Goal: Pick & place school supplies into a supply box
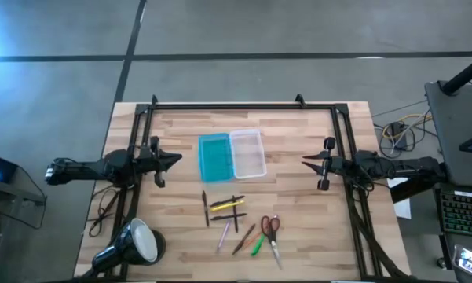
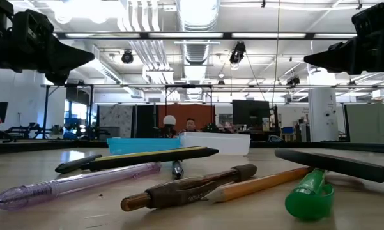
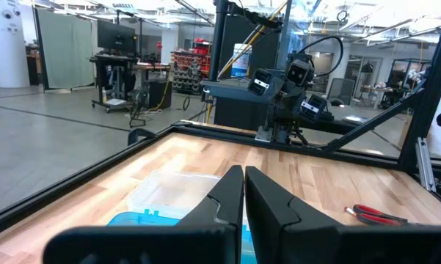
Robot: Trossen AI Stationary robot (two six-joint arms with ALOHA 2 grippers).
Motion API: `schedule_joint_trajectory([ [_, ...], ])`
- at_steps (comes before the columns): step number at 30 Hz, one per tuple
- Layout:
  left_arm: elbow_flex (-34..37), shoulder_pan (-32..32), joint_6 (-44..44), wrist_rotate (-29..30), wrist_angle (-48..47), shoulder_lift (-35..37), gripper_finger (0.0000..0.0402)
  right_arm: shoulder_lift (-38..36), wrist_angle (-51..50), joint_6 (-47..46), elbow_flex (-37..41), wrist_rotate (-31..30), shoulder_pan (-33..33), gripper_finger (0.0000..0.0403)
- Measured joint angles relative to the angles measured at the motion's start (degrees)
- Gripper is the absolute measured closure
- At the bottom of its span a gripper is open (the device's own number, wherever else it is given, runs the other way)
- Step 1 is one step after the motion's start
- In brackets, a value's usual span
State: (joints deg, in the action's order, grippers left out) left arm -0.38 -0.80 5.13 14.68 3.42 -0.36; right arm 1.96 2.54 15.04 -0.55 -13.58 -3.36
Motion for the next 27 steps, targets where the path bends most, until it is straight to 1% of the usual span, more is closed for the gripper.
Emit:
schedule_joint_trajectory([
  [9,0.01,0.04,0.0,0.0,0.0,0.0,0.0401,0.0,-0.01,0.02,0.01,0.0,0.0,0.0335],
  [10,0.0,0.04,0.0,0.0,-0.02,0.0,0.0401,0.0,0.04,2.18,0.01,-0.06,0.01,0.0335],
  [11,0.0,0.04,0.0,0.0,0.0,-0.01,0.0401,0.06,0.31,8.78,0.01,-1.03,0.2,0.0335],
  [13,0.0,0.04,0.01,-0.02,0.0,0.0,0.0401,0.33,1.99,25.94,0.01,-3.57,0.43,0.0335],
  [16,0.01,0.04,0.01,0.0,0.0,0.0,0.0401,0.31,3.6,49.25,0.01,-4.44,0.4,0.0335],
  [18,0.0,0.04,0.0,0.0,-0.02,0.0,0.0401,0.31,3.6,58.64,0.01,-4.89,0.45,0.0335],
  [19,0.02,0.04,0.01,0.0,-0.01,0.0,0.0401,0.33,3.6,61.09,0.01,-4.85,0.39,0.0335],
  [21,0.01,0.04,0.0,0.0,-0.02,0.0,0.0401,0.31,3.71,61.72,0.01,-4.23,0.41,0.0335],
  [22,0.02,0.04,0.0,0.0,0.0,0.0,0.0401,0.49,3.68,60.4,0.01,-2.23,0.46,0.0335],
  [23,0.01,0.04,0.0,0.0,-0.02,0.0,0.0401,0.56,3.99,56.87,0.01,1.42,0.42,0.0335],
  [25,0.0,0.04,0.0,0.0,-0.02,0.0,0.0401,1.1,5.19,44.95,0.01,8.94,0.35,0.0335],
  [27,0.0,0.02,0.02,0.0,-0.02,0.0,0.0401,1.64,5.87,29.05,0.0,13.42,0.36,0.0335],
])
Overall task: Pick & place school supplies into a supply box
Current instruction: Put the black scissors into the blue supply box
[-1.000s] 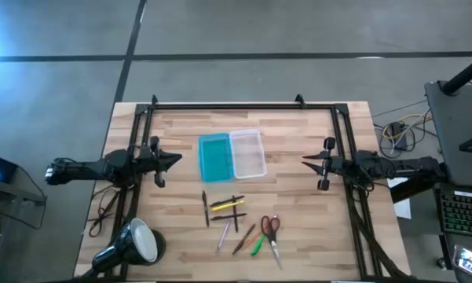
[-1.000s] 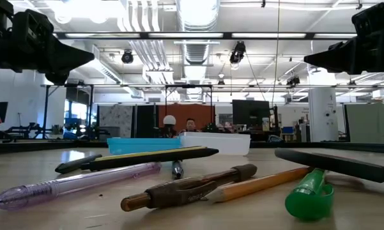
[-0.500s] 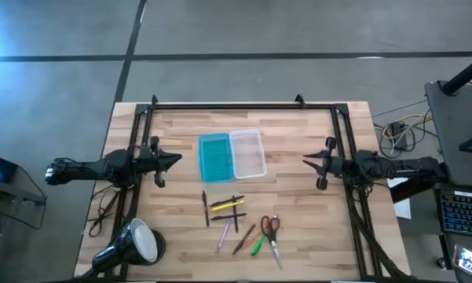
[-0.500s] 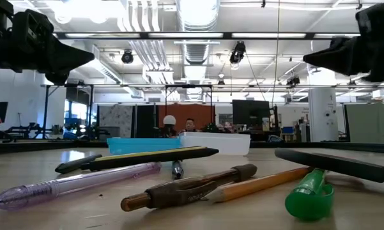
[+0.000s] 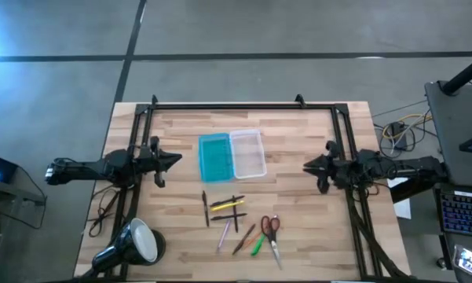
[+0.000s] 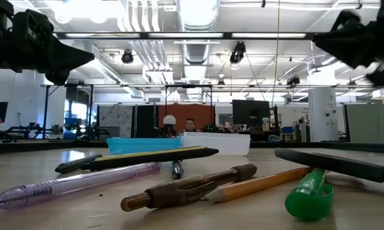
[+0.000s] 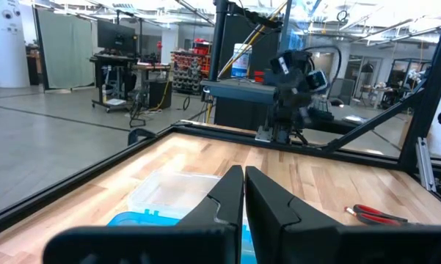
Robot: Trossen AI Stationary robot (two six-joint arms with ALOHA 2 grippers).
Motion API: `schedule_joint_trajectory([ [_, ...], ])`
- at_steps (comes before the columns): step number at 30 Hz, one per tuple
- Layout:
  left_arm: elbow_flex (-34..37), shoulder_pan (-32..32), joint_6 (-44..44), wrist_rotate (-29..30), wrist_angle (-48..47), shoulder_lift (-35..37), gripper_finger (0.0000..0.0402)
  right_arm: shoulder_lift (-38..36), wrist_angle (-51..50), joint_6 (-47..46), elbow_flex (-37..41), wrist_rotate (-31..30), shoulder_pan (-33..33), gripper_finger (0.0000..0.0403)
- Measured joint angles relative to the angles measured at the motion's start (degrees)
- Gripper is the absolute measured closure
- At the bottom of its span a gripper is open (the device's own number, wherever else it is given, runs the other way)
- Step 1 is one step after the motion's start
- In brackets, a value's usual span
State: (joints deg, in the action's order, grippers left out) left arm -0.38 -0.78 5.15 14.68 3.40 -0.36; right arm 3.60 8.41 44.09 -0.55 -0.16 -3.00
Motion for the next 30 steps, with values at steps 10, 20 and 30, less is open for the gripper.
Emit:
schedule_joint_trajectory([
  [10,0.02,-0.02,-0.01,0.0,0.0,-0.15,0.0401,0.97,7.78,-83.17,-0.06,-11.75,0.4,0.0335],
  [20,0.01,-0.02,-0.02,0.0,0.0,-0.55,0.0401,24.36,5.13,-87.33,-9.34,-9.86,0.25,0.0335],
  [30,0.02,-0.02,-0.02,0.0,0.0,-0.74,0.0401,60.43,-18.47,-103.0,-29.58,11.36,-0.13,0.0335],
])
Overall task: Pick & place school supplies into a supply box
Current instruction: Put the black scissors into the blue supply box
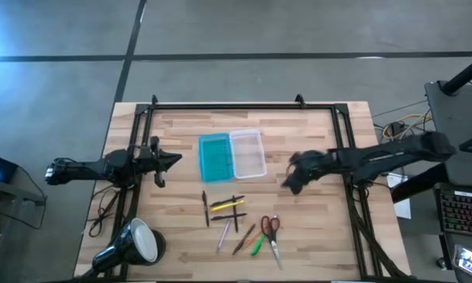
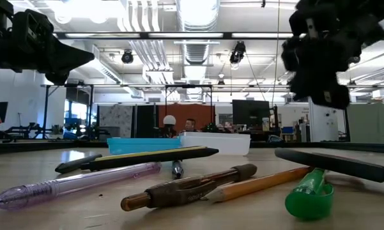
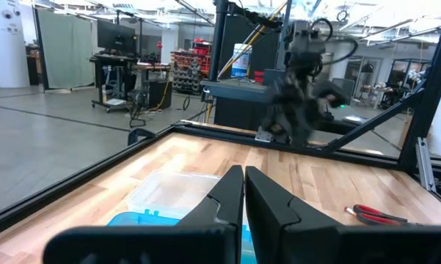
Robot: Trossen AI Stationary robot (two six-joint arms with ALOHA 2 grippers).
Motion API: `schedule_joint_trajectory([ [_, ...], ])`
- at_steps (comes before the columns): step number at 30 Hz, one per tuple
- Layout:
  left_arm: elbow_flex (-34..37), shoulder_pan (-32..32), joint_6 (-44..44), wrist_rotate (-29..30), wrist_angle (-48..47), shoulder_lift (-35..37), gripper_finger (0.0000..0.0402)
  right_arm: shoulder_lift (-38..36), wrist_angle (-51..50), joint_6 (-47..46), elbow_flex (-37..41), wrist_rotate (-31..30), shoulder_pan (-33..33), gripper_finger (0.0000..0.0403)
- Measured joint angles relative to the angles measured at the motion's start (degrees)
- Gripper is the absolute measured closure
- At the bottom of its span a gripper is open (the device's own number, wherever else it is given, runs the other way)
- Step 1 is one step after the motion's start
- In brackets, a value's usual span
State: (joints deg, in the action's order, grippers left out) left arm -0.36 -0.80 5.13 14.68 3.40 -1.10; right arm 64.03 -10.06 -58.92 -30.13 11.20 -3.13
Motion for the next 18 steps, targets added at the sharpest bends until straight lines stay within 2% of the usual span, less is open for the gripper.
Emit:
schedule_joint_trajectory([
  [2,-0.01,0.0,0.01,0.0,0.0,0.0,0.0401,5.45,-0.08,-4.42,-2.28,5.44,-0.99,0.0335],
  [8,-0.02,0.0,0.01,0.0,0.0,-0.08,0.0401,13.85,-0.2,-14.76,-8.5,4.22,-5.11,0.0335],
  [16,-0.01,0.0,0.01,0.0,0.0,-0.09,0.0401,18.27,-0.08,-20.9,-14.64,3.2,-11.5,0.0335],
  [18,0.0,0.0,0.02,0.0,0.0,-0.09,0.0401,18.76,-0.05,-23.35,-15.02,5.02,-12.2,0.0335],
])
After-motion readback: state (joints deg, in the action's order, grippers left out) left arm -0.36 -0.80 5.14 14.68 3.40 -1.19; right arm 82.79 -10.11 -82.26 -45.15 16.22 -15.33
